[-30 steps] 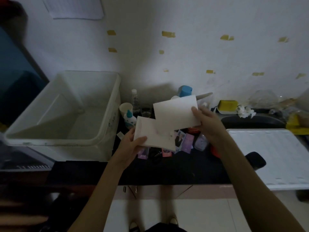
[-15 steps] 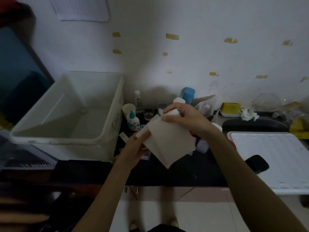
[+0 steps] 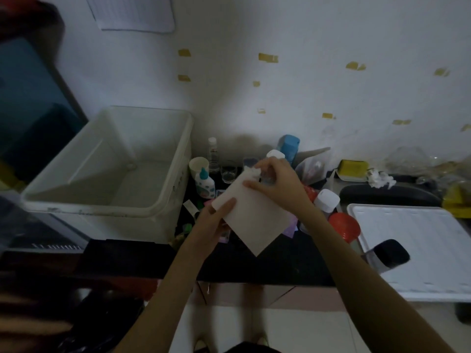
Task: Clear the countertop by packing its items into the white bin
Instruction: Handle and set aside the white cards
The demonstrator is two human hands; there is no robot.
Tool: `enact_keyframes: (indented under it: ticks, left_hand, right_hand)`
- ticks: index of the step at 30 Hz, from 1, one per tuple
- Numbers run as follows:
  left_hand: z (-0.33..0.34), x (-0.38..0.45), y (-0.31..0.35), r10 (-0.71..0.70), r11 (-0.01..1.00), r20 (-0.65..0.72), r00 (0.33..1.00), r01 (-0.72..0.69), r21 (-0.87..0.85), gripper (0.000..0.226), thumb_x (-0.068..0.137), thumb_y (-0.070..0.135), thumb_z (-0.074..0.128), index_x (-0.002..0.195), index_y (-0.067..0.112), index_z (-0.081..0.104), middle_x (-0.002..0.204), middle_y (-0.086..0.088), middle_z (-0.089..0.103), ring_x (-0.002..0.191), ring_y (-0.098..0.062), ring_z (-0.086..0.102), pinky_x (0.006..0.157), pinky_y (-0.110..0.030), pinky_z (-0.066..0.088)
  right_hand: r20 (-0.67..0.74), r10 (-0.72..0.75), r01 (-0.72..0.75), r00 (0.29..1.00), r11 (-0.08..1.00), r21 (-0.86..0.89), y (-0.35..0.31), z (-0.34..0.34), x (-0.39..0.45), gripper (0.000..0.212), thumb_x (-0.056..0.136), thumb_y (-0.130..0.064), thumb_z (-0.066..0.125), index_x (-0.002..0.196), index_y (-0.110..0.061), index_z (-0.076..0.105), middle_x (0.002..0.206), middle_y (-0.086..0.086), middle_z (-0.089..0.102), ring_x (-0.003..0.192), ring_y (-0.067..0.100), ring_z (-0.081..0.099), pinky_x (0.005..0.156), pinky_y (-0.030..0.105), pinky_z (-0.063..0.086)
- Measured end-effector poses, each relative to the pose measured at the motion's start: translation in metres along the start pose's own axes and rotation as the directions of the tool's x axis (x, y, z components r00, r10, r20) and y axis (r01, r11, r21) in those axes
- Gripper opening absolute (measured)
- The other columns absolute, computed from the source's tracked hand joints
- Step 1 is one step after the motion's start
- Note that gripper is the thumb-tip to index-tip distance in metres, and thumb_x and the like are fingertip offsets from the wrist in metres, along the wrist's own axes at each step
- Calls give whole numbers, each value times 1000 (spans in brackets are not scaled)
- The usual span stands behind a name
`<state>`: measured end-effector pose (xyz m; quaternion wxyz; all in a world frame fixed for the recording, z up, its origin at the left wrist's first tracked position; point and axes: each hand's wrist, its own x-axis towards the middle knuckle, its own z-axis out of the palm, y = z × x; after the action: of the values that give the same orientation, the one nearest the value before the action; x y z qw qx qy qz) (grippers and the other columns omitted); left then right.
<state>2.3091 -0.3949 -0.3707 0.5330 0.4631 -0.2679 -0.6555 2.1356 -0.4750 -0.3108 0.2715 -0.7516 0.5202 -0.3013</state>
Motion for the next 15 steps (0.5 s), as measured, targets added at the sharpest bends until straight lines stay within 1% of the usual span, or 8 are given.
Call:
enact_keyframes:
  ticks: [2,4,6,8,9,12,13,15]
  left_hand:
    - [-6,3,-2,13,997,-36,999,-16,-79,36,92,25,62,125,9,61,118,-17,66,107,-30,63,91,-46,53]
    - [-10,5,-5,11,983,-56,998,-21,-184,43,92,25,61,131,9,56,125,-17,64,114,-30,62,92,-43,54]
    - [-11,8,-8,-2,961,-88,996,-22,-274,51,89,29,62,135,10,52,129,-16,62,119,-30,60,90,-41,56]
    - [-8,10,-10,-22,944,-121,992,-19,-329,57,86,32,64,137,11,51,130,-15,62,118,-30,60,85,-38,58]
    - [-6,10,-11,-28,938,-120,992,-15,-346,58,85,32,65,137,11,51,130,-15,61,118,-29,60,83,-37,59]
    - [-10,13,-7,-26,967,-90,996,3,-253,54,85,29,66,135,12,52,131,-15,61,116,-28,61,82,-37,59]
    - [-14,14,-3,-13,990,-89,996,1,-142,55,85,28,69,135,13,51,132,-15,60,114,-27,62,81,-38,59]
    - [-23,14,7,67,981,-131,989,-41,191,79,73,33,81,140,20,42,139,-11,53,117,-22,60,85,-37,57]
  right_hand:
    - [92,245,-257,965,954,153,10,-10,-6,56,75,-55,73,118,-24,56,116,-4,57,101,11,58,85,28,51]
    - [332,408,-505,850,810,299,17,-18,-16,60,78,-55,71,126,-22,56,122,2,61,105,17,62,81,31,55]
    - [498,407,-634,766,607,479,22,-16,-26,54,83,-41,70,129,-16,55,124,9,62,107,22,64,77,30,57]
    - [560,383,-678,735,388,624,24,-8,-34,46,86,-25,70,127,-11,54,124,12,63,112,28,62,85,37,56]
    - [563,386,-680,730,331,654,24,-4,-36,43,86,-18,69,126,-10,55,123,13,63,113,30,62,86,40,55]
    - [491,430,-646,758,384,660,22,2,-37,41,87,-7,67,127,-7,56,122,13,64,111,30,62,85,41,54]
    - [452,441,-625,775,430,651,22,1,-37,41,87,-7,67,127,-7,56,120,13,64,109,29,62,84,40,54]
    - [386,450,-585,805,500,638,21,-5,-37,40,88,-8,67,126,-9,56,117,10,64,105,27,63,80,37,55]
